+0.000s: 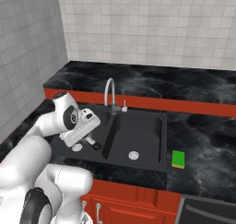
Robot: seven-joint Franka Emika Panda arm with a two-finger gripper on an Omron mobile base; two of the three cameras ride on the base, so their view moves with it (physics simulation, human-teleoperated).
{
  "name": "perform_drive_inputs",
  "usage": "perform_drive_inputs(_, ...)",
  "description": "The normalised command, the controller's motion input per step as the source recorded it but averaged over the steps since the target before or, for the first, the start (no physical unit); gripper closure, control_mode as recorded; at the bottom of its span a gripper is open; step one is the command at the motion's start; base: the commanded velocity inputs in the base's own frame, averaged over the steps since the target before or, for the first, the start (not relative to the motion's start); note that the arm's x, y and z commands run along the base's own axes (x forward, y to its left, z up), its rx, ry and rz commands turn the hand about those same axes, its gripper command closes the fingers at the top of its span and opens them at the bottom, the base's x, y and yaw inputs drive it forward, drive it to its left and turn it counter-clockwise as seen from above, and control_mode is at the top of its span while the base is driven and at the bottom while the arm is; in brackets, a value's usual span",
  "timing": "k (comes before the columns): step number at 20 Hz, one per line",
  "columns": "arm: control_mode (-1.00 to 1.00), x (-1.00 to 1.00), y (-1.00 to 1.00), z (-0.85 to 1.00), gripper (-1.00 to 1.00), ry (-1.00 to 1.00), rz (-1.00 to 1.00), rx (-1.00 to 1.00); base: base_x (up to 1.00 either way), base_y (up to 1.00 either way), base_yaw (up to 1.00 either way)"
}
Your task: Pick the pan and sponge and place them into the sink. Then turn on the water.
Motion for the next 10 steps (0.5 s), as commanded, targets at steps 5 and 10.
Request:
perform_drive_inputs(5,-1.0,0.54,0.27,-0.05,1.0,0.08,0.0,0.0,0.0,0.0,0.0)
perform_drive_inputs(10,-1.0,0.55,0.2,-0.11,1.0,0.07,0.0,0.0,0.0,0.0,0.0)
